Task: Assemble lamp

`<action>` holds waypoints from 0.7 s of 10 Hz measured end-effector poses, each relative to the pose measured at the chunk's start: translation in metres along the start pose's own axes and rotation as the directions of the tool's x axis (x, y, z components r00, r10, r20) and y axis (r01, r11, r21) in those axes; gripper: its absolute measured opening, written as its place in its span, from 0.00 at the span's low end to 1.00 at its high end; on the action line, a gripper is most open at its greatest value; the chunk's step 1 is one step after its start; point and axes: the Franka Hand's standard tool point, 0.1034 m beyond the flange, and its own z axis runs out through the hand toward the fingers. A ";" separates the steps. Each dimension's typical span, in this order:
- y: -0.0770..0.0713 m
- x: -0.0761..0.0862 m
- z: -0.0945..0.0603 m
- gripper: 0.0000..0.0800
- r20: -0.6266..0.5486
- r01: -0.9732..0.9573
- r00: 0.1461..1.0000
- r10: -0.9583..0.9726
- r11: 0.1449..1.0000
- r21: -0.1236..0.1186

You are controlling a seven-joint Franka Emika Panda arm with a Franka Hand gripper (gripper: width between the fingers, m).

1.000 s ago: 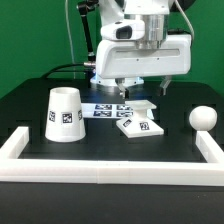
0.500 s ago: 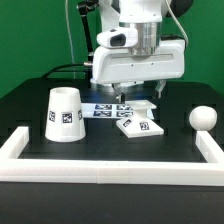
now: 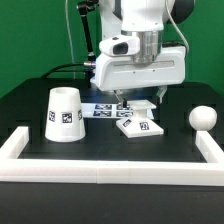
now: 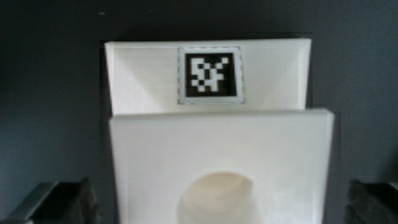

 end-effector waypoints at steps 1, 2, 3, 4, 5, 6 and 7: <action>-0.001 0.000 0.003 0.87 0.005 0.001 1.000 -0.001 1.000 0.002; -0.001 -0.001 0.003 0.87 0.007 0.001 1.000 -0.001 1.000 0.002; -0.001 -0.001 0.002 0.73 0.006 0.001 1.000 -0.001 1.000 0.002; -0.001 0.000 0.002 0.73 0.003 0.002 1.000 -0.002 1.000 0.001; -0.001 0.000 0.002 0.67 0.004 0.002 1.000 -0.002 1.000 0.001; -0.001 0.000 0.002 0.67 0.004 0.002 1.000 -0.002 1.000 0.001; -0.001 0.000 0.002 0.67 0.004 0.002 1.000 -0.002 1.000 0.001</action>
Offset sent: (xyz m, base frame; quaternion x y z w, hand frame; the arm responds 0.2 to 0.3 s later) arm 0.0017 -0.0016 0.0037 0.0026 -0.0023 0.0028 1.0000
